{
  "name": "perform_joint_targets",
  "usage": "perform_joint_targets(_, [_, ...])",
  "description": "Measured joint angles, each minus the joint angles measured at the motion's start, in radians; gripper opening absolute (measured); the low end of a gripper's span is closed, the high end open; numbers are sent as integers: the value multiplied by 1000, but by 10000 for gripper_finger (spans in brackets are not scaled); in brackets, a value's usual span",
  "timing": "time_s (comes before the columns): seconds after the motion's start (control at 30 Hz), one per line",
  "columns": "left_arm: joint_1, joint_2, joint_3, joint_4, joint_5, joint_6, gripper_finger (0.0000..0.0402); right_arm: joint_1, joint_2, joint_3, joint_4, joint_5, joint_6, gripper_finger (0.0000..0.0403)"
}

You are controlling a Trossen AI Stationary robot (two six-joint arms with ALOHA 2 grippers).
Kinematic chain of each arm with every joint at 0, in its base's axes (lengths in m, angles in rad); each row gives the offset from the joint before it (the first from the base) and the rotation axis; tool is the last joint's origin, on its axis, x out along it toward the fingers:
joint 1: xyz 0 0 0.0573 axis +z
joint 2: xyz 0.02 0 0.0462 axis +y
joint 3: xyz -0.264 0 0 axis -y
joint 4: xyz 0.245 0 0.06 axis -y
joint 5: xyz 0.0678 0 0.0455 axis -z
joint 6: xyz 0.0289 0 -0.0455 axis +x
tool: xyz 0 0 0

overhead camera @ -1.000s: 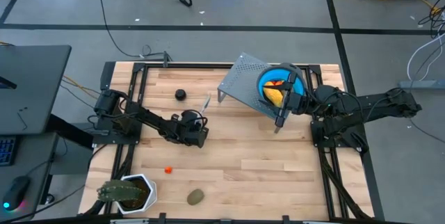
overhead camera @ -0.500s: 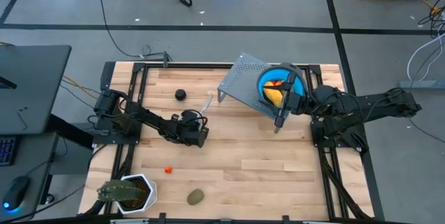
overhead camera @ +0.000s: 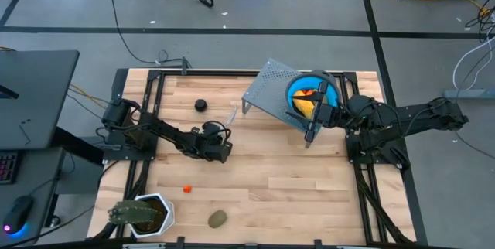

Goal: Pick & Place Fruit
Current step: Put the blue patterned knife on the shelf

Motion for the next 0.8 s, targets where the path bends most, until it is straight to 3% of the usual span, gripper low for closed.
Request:
perform_joint_targets(0.3, [-5, -53, 14, -9, -6, 20, 54, 0, 0, 0, -3, 1, 0, 233])
perform_joint_targets(0.47, [-14, -80, 14, -123, 15, -36, 55, 0, 0, 0, -7, 1, 0, 233])
perform_joint_targets(0.63, [-17, -110, 14, -224, -49, -115, 56, 0, 0, 0, -2, 1, 0, 233])
perform_joint_targets(0.8, [-10, -175, 16, -212, -154, -88, 55, 0, 0, 0, -1, 1, 0, 233])
